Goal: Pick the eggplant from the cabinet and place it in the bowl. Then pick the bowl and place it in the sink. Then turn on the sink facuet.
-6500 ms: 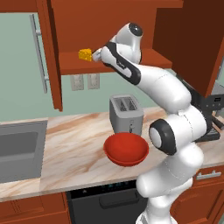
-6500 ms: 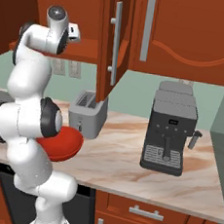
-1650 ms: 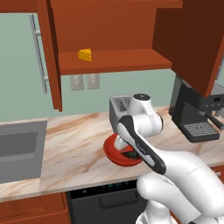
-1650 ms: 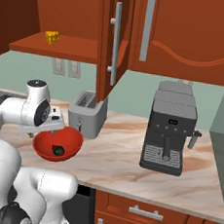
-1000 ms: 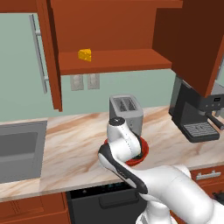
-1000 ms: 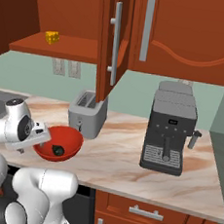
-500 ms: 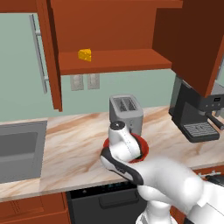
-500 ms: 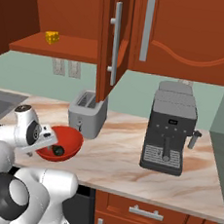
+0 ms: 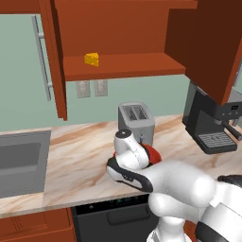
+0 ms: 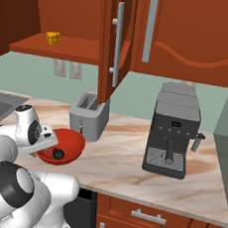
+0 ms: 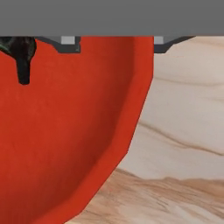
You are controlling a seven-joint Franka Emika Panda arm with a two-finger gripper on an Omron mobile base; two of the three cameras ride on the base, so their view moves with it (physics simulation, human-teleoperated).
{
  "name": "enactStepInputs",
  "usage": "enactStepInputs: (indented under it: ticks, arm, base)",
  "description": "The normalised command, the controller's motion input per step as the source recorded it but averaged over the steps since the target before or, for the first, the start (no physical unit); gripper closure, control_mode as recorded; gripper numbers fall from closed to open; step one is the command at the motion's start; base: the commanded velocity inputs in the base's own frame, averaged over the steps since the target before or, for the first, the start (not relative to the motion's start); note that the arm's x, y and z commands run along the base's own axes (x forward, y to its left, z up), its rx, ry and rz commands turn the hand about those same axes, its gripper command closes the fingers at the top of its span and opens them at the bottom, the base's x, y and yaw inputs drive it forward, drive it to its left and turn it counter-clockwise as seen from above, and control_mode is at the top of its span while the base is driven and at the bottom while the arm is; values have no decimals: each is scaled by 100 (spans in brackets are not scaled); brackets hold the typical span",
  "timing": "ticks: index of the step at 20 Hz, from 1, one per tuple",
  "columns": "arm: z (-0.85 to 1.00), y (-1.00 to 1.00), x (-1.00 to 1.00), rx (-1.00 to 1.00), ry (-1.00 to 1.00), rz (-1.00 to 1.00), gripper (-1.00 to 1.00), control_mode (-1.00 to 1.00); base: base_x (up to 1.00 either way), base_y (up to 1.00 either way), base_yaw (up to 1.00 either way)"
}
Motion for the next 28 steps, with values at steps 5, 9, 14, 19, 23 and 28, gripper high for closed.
enactStepInputs:
  ticks: [5, 9, 14, 19, 23, 28]
  arm:
    - [16, 0, -32, 0, -4, 0, 100, -100]
    - [91, 1, -86, -1, -8, 6, 100, -100]
    - [100, 0, -94, -7, -9, 7, 100, -100]
    - [100, 0, -64, -20, -15, 10, 100, -100]
    - [100, -2, -72, -16, -18, 19, 100, -100]
    - [100, -2, -68, -1, -3, 10, 100, -100]
  base:
    - [0, 0, 0]
    - [0, 0, 0]
    - [0, 0, 0]
    - [0, 0, 0]
    - [0, 0, 0]
    - [0, 0, 0]
